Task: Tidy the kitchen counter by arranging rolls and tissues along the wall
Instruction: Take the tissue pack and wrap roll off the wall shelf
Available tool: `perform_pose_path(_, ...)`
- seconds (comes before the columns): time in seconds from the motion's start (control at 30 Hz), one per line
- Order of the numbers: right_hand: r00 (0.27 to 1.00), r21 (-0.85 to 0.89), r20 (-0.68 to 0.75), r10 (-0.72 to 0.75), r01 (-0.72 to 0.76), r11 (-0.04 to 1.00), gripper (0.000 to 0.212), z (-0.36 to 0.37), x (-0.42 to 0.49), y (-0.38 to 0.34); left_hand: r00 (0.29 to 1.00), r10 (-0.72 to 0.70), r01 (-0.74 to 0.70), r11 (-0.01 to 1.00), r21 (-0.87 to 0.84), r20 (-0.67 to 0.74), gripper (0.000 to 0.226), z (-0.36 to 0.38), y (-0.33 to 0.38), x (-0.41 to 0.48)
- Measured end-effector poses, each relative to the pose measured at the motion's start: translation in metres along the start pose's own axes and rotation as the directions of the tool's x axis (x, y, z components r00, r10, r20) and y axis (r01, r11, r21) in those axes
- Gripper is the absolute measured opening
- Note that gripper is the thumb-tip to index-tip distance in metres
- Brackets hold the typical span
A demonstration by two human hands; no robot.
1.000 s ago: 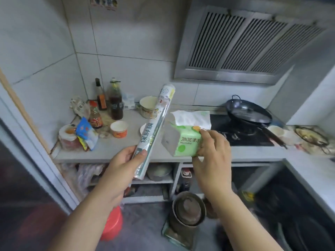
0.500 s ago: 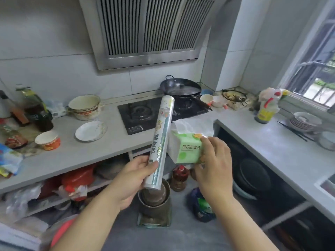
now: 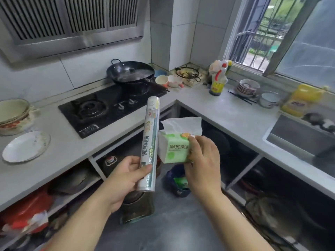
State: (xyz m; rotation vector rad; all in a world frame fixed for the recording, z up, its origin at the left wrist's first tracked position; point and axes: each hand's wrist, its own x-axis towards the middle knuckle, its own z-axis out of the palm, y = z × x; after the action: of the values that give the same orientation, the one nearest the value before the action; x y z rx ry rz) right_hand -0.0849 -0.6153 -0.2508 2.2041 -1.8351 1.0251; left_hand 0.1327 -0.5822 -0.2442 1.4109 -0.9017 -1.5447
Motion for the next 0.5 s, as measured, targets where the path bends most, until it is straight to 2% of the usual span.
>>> perform_pose_path(0.17,0.994,-0.104,-0.035,0.100,-0.103,0.989,0.062,0.019,-0.005,-0.037,0.993,0.009,-0.012,1.000,0.022,0.118,0.032,-0.034,-0.002,0.029)
perform_pose_path(0.43,0.956,-0.288,-0.127,0.265,-0.291,0.913,0.063,0.002,-0.036,-0.053,0.936,-0.004,-0.032,0.995,0.095,0.353,0.068,-0.032,-0.015,0.055)
perform_pose_path(0.5,0.937,-0.330,-0.169,0.306,-0.346,0.878,0.064,-0.014,-0.051,-0.052,0.904,-0.029,-0.028,0.991,0.128,0.426,0.068,-0.017,-0.020,0.052)
